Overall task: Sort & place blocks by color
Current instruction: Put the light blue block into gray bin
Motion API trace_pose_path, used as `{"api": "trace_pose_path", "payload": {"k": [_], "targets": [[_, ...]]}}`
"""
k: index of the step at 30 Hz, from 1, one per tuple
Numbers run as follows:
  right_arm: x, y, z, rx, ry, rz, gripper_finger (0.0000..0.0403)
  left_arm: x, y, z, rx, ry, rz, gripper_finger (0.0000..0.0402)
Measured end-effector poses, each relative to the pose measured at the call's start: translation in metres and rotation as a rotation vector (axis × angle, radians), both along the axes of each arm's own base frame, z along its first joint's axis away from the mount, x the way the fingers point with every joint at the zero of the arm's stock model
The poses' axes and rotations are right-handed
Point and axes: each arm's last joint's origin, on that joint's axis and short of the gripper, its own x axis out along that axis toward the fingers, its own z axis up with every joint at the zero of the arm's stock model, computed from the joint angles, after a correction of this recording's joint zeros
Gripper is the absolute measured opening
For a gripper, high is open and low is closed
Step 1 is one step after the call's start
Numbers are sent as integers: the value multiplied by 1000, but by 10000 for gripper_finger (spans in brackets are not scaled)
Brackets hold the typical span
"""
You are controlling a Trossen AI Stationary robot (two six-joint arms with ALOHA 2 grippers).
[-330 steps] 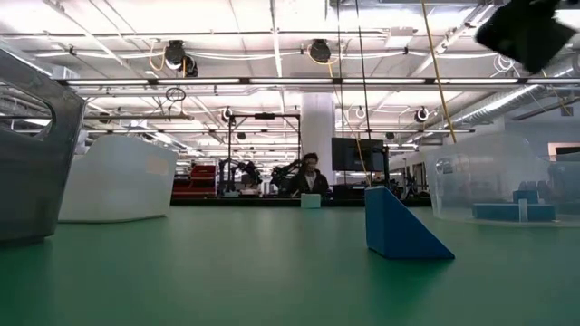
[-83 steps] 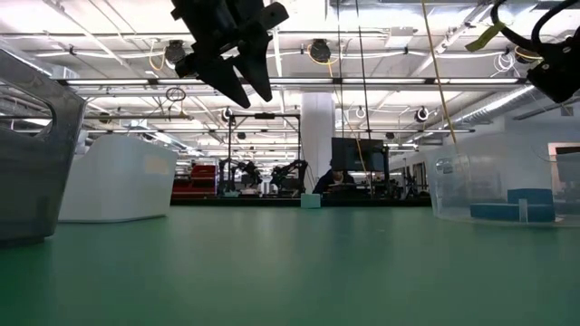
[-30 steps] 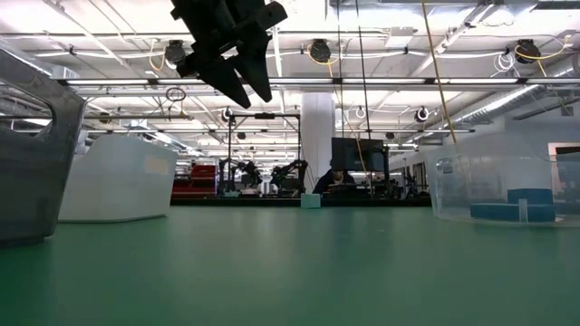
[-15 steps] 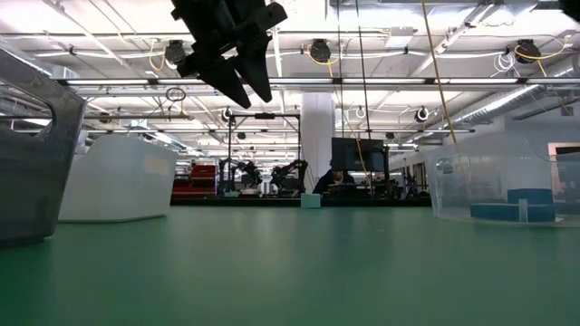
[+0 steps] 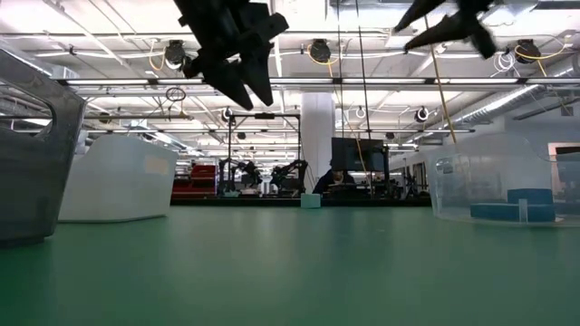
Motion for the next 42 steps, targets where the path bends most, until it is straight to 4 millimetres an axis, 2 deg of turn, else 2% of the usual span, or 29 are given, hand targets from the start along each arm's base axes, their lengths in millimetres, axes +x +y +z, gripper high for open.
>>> {"api": "trace_pose_path", "payload": {"k": [8,13,18,25,33,36,42], "targets": [[30,-90,-4,-99,108,57,205,1,26,0,2,2,74,216],[46,-141,-35,-15,185,22,251,0,46,0,1,2,133,216],[68,-175,-63,-2,154,38,285,-3,66,2,8,4,182,216],[87,-203,-99,-20,141,-8,299,-10,92,7,9,-11,258,216],[107,-216,-133,-83,204,34,299,-21,110,16,12,-24,314,216],[117,-222,-141,-60,255,46,299,-26,114,20,13,-24,327,216],[148,-231,-143,-102,446,124,299,-33,120,25,43,8,299,216]]}}
